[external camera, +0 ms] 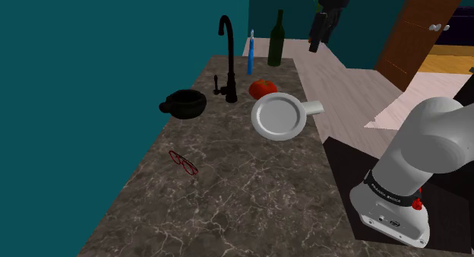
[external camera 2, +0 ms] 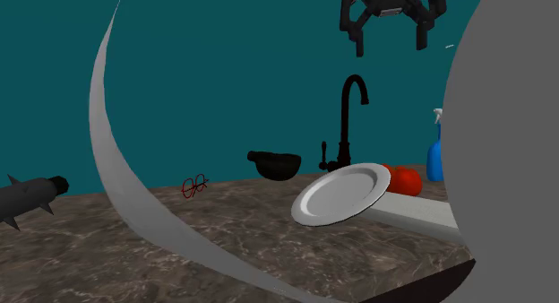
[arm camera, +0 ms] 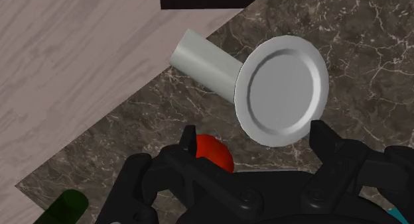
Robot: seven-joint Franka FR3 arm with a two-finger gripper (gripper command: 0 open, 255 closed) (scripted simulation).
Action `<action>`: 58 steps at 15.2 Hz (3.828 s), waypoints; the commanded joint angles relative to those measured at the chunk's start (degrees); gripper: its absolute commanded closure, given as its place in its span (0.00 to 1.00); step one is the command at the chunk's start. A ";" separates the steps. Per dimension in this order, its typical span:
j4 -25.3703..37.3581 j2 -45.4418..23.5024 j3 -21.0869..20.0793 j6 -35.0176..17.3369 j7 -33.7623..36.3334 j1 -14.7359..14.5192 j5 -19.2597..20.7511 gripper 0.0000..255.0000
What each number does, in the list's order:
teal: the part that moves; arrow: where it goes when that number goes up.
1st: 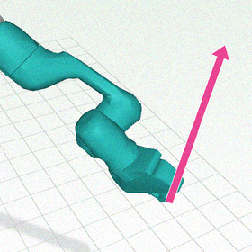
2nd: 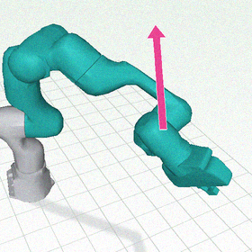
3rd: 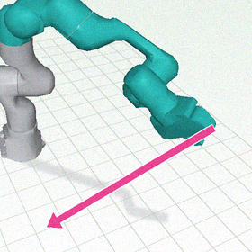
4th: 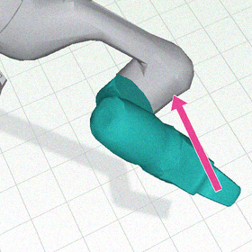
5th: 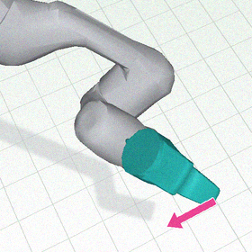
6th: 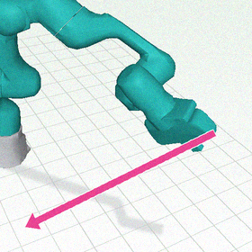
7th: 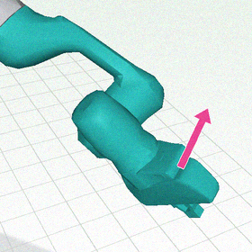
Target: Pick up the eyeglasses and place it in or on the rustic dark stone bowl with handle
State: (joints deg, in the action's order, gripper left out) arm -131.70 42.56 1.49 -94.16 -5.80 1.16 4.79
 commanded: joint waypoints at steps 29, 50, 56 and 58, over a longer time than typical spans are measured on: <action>6.08 -34.93 -27.88 -26.85 34.84 -7.79 -3.36 0.00; 23.35 -63.96 -30.27 -33.44 53.92 -16.04 13.60 0.00; 23.36 -63.96 -30.27 -33.42 53.91 -16.04 13.60 0.00; 23.36 -63.96 -30.27 -33.42 53.91 -16.04 13.60 1.00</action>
State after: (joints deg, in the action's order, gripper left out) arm -108.33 -21.40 -28.78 -127.58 48.11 -14.89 18.39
